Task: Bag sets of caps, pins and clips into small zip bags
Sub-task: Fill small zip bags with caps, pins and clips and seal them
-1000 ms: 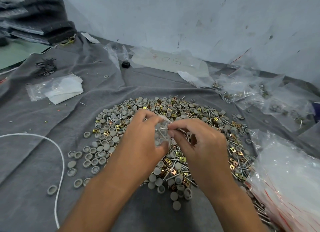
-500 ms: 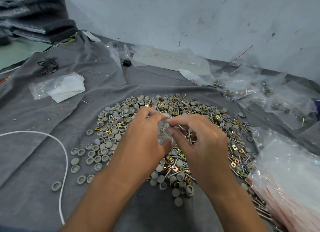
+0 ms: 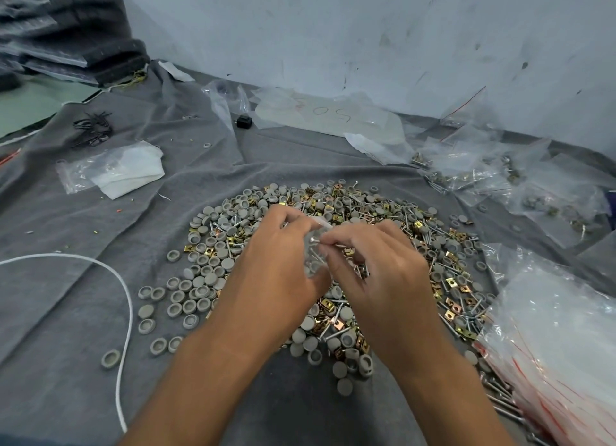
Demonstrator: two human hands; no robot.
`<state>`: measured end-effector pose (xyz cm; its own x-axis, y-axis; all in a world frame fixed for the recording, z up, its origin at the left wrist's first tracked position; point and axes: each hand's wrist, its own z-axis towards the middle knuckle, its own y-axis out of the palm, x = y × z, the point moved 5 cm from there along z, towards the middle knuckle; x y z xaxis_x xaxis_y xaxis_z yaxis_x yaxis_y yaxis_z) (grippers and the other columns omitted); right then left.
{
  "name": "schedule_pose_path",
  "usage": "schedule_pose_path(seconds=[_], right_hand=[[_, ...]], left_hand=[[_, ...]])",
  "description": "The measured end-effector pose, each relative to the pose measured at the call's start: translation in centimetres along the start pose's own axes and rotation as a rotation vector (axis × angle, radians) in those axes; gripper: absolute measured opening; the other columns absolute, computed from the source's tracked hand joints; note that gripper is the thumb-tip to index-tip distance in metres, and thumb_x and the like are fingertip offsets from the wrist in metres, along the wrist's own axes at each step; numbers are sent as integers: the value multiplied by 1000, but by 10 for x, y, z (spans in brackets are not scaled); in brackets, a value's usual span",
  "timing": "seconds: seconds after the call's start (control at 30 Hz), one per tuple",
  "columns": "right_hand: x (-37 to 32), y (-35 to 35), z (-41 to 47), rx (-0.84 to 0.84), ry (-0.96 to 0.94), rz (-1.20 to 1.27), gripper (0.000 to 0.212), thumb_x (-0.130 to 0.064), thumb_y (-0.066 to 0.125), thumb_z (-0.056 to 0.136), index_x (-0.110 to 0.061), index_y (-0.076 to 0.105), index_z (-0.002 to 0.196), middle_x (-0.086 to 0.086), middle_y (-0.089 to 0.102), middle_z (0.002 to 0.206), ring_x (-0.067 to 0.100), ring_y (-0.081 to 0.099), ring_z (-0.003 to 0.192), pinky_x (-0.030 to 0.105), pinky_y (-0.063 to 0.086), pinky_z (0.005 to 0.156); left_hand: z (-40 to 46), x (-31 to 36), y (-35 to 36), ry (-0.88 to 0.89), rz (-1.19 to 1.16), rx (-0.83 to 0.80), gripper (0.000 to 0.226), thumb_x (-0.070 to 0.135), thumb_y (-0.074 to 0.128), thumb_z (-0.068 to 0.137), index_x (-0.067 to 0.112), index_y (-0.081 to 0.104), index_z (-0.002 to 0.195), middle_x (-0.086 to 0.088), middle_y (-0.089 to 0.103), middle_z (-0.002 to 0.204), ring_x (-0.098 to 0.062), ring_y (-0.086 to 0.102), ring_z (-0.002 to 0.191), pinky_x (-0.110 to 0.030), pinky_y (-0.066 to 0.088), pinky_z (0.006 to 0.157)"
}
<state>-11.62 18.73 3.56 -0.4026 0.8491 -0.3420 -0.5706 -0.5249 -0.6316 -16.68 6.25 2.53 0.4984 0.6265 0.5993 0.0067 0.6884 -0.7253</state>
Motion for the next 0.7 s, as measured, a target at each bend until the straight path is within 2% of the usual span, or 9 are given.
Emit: schedule_pose_path(seconds=[0.1, 0.17, 0.27, 0.33, 0.4, 0.47, 0.57, 0.63, 0.7], right_hand=[[-2, 4, 1, -52, -10, -87, 20, -33, 63, 96, -18, 71, 106, -8, 65, 96, 14, 56, 91, 26, 47, 77], [0, 2, 2, -34, 70, 19, 21, -36, 62, 97, -21, 70, 108, -12, 63, 96, 8, 56, 92, 20, 46, 77], [20, -9, 3, 1, 226, 76, 7, -35, 61, 99, -31, 66, 102, -22, 61, 91, -3, 57, 84, 11, 43, 73], [45, -12, -1, -148, 386, 58, 6, -32, 65, 96, -37, 63, 93, -24, 61, 85, -7, 59, 82, 8, 44, 64], [64, -5, -14, -414, 523, -1, 9, -35, 72, 92, -39, 64, 92, -23, 61, 84, -11, 58, 80, 10, 44, 57], [70, 4, -27, -628, 534, -168, 19, -43, 75, 88, -40, 63, 102, -22, 59, 93, -3, 57, 81, 17, 48, 65], [67, 13, -31, -644, 537, -263, 28, -45, 75, 87, -36, 61, 109, -17, 54, 102, 6, 55, 91, 30, 53, 80], [63, 14, -29, -621, 542, -273, 23, -45, 73, 89, -35, 63, 107, -14, 55, 102, 10, 58, 93, 33, 54, 81], [62, 17, -31, -676, 526, -294, 20, -44, 72, 90, -35, 65, 105, -13, 54, 103, 11, 57, 97, 34, 54, 82]], left_hand=[[0, 1, 0, -1, -17, -8, 31, 36, 71, 77, 37, 64, 108, 21, 41, 111, 8, 48, 95, -14, 46, 74], [0, 0, -1, -3, -20, -8, 31, 39, 68, 79, 38, 63, 110, 22, 41, 110, 12, 45, 99, -8, 43, 69], [1, -6, -3, -14, -11, 30, 42, 37, 71, 82, 32, 60, 123, 20, 40, 109, 16, 40, 103, 3, 36, 78], [0, -8, -5, -24, -11, 45, 47, 37, 72, 82, 30, 59, 126, 20, 40, 110, 17, 39, 105, 7, 32, 80], [-1, -7, -4, -22, 1, 41, 47, 38, 72, 82, 30, 59, 127, 20, 40, 111, 17, 39, 105, 6, 32, 80], [-1, -5, -3, -10, 17, 38, 47, 37, 73, 83, 30, 59, 127, 20, 40, 112, 16, 40, 102, 4, 36, 77], [-1, -2, -3, -6, 31, 35, 46, 35, 74, 83, 29, 60, 127, 20, 39, 112, 13, 42, 99, -3, 41, 66], [0, -1, -2, -4, 23, 35, 45, 34, 74, 83, 29, 61, 125, 19, 40, 112, 13, 44, 98, -3, 42, 67], [0, -1, -2, -2, 19, 35, 44, 33, 74, 82, 29, 61, 124, 19, 40, 112, 13, 44, 98, -3, 42, 68]])
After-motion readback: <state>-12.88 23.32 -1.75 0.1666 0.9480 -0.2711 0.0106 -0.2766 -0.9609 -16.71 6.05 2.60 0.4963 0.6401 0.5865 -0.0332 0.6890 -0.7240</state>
